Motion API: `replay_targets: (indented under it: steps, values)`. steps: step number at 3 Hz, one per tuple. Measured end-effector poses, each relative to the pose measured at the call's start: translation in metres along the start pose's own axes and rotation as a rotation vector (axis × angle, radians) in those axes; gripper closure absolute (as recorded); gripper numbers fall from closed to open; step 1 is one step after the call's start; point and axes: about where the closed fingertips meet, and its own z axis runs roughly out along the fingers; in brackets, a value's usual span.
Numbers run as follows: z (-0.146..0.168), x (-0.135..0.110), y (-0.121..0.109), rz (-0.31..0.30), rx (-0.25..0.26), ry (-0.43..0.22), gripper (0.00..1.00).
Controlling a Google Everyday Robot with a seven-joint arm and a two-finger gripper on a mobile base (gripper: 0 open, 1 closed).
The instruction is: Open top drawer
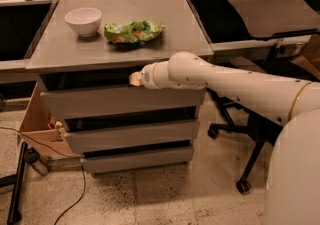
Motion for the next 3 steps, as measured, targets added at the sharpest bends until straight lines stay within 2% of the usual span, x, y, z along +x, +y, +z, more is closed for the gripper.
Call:
replay_targets:
  steps: [1,2,3]
  values:
    - [0.015,-0.011,-0.009,0.049,-0.016,-0.088,1.00]
    - [0.024,-0.017,-0.010,0.064,-0.027,-0.123,1.00]
    - [0.027,-0.016,-0.006,0.050,-0.019,-0.116,1.00]
